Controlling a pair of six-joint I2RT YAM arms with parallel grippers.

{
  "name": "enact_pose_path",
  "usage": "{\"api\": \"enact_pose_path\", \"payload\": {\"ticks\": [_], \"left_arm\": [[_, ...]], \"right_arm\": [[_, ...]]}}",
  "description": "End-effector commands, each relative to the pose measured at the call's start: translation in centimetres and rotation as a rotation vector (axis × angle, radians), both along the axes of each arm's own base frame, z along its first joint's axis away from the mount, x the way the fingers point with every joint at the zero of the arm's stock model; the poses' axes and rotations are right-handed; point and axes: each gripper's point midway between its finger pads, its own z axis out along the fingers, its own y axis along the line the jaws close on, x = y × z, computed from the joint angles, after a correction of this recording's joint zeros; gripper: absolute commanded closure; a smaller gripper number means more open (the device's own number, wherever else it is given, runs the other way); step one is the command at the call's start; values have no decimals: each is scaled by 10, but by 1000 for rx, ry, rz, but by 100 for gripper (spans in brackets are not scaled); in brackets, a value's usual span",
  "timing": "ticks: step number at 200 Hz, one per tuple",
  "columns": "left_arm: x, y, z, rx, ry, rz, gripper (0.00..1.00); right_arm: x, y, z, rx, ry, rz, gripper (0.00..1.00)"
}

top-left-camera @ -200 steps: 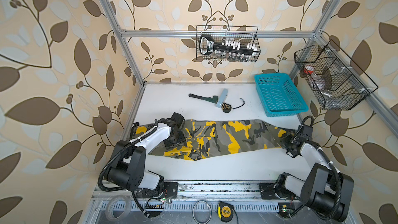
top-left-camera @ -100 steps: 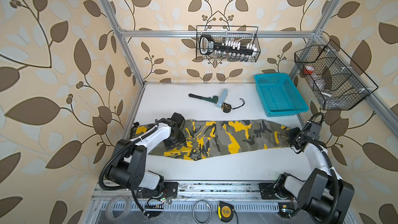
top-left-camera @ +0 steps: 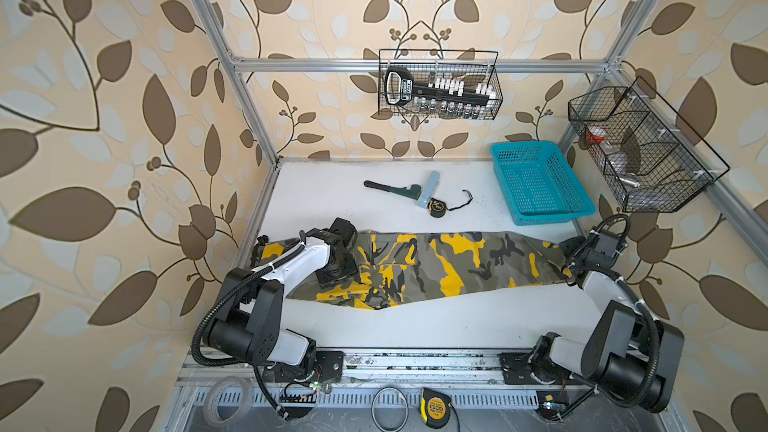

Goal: Fold and stack the trousers

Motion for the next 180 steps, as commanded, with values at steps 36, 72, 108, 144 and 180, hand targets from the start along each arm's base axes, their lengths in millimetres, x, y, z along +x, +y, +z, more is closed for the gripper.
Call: {"api": "enact_pose_path", "payload": {"ticks": [36,72,108,144,180], "left_arm": [[-2,-2,-6,12,32,-26,31],[-1,-1,-3,14,20,-32,31],[-2,-5,-1,-5,19,-35,31],[5,-9,16,-30,-30,-53,30],[10,-10,26,-34,-57,-68,30]], "right_arm": [[-13,-5,5,-66,187,85,40],[-60,11,-17,1,338,39,40],[-101,2,-23,-47,405,-62,41],[-98,7,-54,52,453,-4,39],[-82,4,-66,85,439,19,35]]}}
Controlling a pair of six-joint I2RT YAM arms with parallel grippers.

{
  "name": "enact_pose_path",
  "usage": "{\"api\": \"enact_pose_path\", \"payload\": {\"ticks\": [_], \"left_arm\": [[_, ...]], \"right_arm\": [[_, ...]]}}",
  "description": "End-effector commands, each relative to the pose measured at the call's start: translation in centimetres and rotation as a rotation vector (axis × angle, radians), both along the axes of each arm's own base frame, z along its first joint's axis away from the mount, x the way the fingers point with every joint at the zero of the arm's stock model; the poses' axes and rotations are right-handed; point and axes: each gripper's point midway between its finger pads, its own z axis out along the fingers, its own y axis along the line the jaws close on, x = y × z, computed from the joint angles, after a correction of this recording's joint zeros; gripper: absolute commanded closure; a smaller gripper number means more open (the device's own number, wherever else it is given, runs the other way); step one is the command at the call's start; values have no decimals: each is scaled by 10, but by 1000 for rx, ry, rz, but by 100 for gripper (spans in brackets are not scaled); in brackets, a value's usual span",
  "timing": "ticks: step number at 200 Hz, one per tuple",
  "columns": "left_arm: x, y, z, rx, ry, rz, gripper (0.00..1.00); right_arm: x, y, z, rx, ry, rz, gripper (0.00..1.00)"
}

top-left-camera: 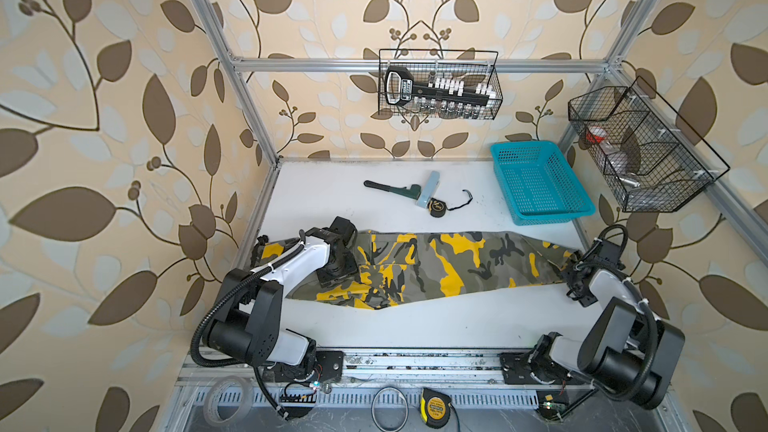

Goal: Fold and stack the trousers

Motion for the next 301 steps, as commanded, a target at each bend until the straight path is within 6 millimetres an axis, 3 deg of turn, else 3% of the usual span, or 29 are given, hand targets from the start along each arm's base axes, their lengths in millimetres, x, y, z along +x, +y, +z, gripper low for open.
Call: {"api": "enact_pose_path", "payload": {"ticks": [1,30,58,112,124,144,162,191,232,255,301], "left_arm": [[5,-7,18,-22,-36,-40,30],[5,-8,16,-29,-32,-40,30],[6,-7,16,-21,-33,-43,30],[5,-7,17,-20,-35,-44,30],[7,-8,22,-26,-50,-47,29],[13,-10,36,-39,-92,-50,28],[18,-9,51,-36,-129,-58,25],[28,-6,74,-10,-185,-84,20],[41,3,92,22,-245,-110,10],[47,3,95,20,-249,-118,10],[51,2,95,14,-241,-130,9]], "right_arm": [[15,-5,2,1,-43,20,35],[28,-3,-6,49,-73,25,32],[43,2,4,41,-132,61,32],[38,-3,-14,45,-15,57,35],[38,1,-20,64,4,71,43],[40,8,-29,102,-15,92,73],[40,7,-23,77,-38,90,91],[39,2,5,15,-97,60,97],[35,-4,78,-104,-245,2,99],[42,21,106,-133,-294,76,99],[51,93,157,-182,-367,258,98]]}}
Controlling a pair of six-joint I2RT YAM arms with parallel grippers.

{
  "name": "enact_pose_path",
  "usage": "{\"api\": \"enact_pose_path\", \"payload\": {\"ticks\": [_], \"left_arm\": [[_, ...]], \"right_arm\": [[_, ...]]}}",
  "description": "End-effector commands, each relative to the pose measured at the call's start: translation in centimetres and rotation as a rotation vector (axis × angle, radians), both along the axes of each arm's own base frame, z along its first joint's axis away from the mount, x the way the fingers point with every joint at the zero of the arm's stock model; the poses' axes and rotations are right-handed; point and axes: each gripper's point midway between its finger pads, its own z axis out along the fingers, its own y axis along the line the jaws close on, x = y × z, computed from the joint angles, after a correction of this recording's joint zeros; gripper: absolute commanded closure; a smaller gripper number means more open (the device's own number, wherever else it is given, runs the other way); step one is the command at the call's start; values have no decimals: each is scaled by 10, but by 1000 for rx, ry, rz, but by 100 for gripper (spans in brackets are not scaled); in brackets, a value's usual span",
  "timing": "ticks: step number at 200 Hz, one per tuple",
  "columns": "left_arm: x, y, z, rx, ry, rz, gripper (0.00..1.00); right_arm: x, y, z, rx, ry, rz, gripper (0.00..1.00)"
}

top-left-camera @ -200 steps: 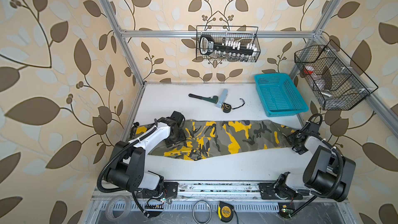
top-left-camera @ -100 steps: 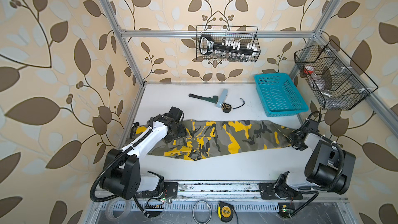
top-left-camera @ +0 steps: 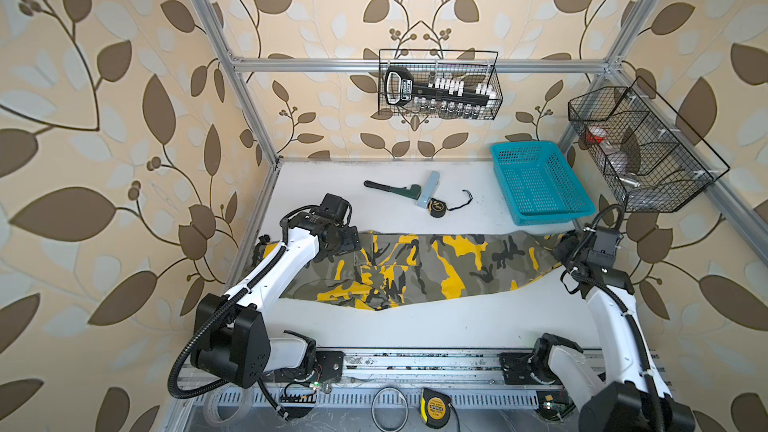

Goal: Fold and stack the trousers

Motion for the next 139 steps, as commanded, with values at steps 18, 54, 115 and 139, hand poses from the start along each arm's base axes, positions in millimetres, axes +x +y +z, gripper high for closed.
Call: {"api": "enact_pose_path", "payload": {"ticks": [18,54,115,139], "left_arm": [[3,5,8,16,-5,-6,9],[-1,5,2,-2,3,13,9],[-10,16,9,13,-17,47,9],[-13,21,9,18,-19,70,9]], "right_arm": [[3,62,38,-81,-9,115,98],[21,147,53,-191,-20,299,97],[44,281,49,-194,-55,526,95],[44,321,40,-177,-59,577,95]]}}
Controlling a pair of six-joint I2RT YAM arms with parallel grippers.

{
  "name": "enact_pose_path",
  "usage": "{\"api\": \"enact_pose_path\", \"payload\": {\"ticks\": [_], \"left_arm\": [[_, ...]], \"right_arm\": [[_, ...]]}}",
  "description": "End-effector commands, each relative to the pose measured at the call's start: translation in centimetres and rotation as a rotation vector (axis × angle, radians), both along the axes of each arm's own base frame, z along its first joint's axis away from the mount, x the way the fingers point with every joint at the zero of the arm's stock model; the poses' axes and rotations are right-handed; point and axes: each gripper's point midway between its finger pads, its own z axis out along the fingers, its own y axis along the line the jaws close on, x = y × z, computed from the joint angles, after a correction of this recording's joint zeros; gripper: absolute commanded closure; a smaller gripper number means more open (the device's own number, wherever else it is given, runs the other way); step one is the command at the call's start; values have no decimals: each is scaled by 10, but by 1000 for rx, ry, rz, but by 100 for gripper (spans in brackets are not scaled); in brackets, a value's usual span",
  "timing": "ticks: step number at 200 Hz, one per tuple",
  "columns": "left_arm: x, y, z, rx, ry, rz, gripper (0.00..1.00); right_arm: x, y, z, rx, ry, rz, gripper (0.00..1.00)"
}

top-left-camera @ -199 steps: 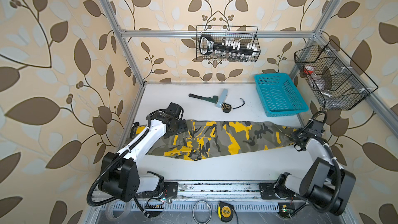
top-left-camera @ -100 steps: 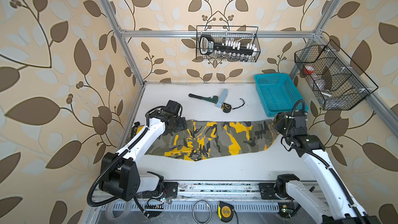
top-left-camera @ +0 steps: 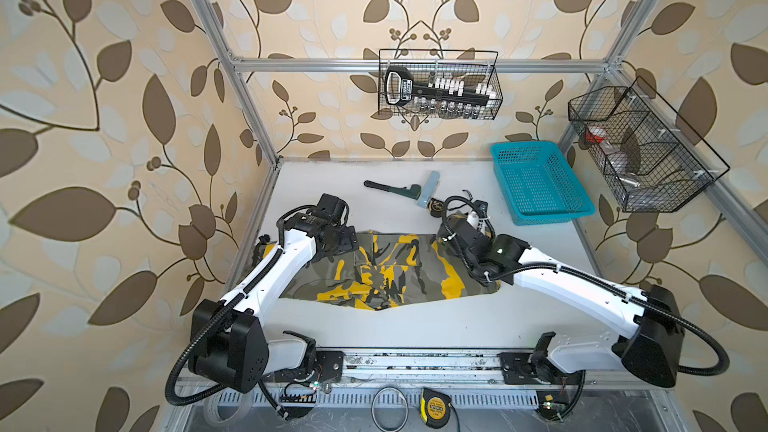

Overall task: Fold and stack the trousers
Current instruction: 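Carry the leg end with the right gripper toward the left gripper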

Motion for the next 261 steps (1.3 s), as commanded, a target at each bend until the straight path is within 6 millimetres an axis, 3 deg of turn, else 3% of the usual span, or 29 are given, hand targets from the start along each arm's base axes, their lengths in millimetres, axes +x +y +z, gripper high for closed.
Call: {"api": "enact_pose_path", "payload": {"ticks": [1,28,33,42,76,92,128,138,158,197,214,226,261], "left_arm": [[-10,12,3,17,-2,44,9],[-11,14,6,22,-7,54,9],[-12,15,6,24,-8,55,9],[-13,16,6,26,-11,57,9],[-19,24,1,31,-5,89,9],[-22,25,-2,32,2,94,9],[-26,28,-8,39,16,102,9],[-27,29,-7,41,13,103,9],[-29,30,-8,41,15,109,9],[-28,23,-12,-2,21,102,9],[-26,15,-11,-40,24,85,9],[-25,7,-10,-83,25,69,9],[-32,-28,-8,-176,19,-15,12]], "right_arm": [[6,28,11,58,-59,-18,95],[11,64,12,64,-75,42,94],[13,75,22,82,-97,56,94],[14,85,22,83,-99,74,94],[13,111,-5,56,-54,128,92],[4,130,-25,21,-18,177,90],[-33,179,-76,-28,118,345,75],[-43,186,-81,-34,141,377,72],[-55,190,-71,-45,139,439,69],[-76,177,-55,-50,174,553,59],[-77,161,-28,-25,118,578,49],[-74,138,-29,-26,133,557,44],[-58,80,-33,-8,161,516,42]]}}
